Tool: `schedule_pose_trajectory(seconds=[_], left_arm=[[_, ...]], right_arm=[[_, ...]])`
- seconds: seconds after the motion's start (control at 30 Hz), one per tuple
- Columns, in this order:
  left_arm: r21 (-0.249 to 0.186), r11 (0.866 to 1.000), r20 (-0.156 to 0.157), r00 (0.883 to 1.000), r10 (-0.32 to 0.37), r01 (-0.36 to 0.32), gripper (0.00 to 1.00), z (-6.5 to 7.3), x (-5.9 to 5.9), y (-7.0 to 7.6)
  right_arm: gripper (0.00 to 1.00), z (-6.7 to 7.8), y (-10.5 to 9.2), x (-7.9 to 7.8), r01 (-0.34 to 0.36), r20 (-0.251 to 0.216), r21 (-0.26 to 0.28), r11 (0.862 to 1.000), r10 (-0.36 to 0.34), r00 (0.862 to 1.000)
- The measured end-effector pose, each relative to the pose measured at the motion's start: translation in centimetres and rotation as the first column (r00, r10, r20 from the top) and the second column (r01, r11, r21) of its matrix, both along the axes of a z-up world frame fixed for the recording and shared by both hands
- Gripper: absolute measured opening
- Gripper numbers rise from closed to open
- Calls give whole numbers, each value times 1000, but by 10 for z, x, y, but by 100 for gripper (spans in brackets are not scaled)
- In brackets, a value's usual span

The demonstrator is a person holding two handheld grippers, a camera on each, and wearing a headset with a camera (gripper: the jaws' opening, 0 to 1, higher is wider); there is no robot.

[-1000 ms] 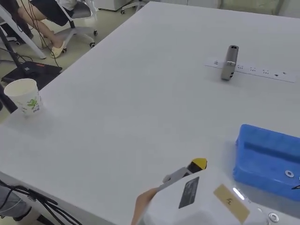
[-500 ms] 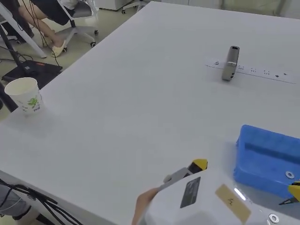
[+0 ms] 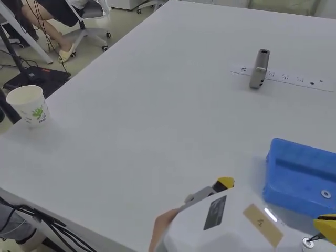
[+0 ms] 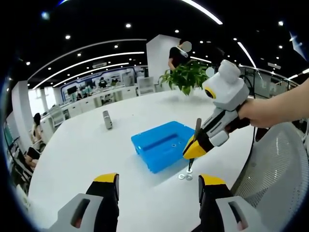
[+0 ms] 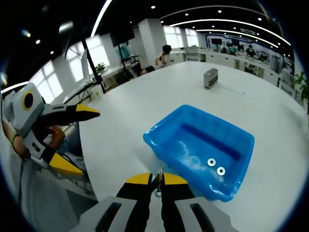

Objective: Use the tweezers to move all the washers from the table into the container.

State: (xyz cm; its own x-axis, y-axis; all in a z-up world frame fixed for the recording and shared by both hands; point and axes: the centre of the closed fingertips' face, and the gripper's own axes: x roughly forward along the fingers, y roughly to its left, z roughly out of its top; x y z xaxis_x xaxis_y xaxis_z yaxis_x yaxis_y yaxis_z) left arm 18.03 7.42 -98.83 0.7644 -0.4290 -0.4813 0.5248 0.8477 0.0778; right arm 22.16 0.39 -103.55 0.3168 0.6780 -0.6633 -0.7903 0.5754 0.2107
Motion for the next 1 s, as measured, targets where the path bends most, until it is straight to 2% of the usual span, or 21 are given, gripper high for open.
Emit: schedule_pose_trajectory(seconds=[0.17,0.4,0.7,1.0], left_arm=[[3,1000,-1,1000,0,0,66,-1,0,0],[4,1000,-3,1000,-1,1,66,-1,0,0],[4,1000,-6,1000,-2,2,65,-1,-1,0],[3,1000,-6,1000,-2,2,65,-1,-1,0]], right_arm=[[3,-4,1,-1,-17,1,-17,1000,17,1000],[3,-10,2,-7,-63,22,-80,995,65,998],[3,-8,5,-9,-91,52,-91,992,96,994],[3,-8,4,-6,-71,54,-69,995,75,996]])
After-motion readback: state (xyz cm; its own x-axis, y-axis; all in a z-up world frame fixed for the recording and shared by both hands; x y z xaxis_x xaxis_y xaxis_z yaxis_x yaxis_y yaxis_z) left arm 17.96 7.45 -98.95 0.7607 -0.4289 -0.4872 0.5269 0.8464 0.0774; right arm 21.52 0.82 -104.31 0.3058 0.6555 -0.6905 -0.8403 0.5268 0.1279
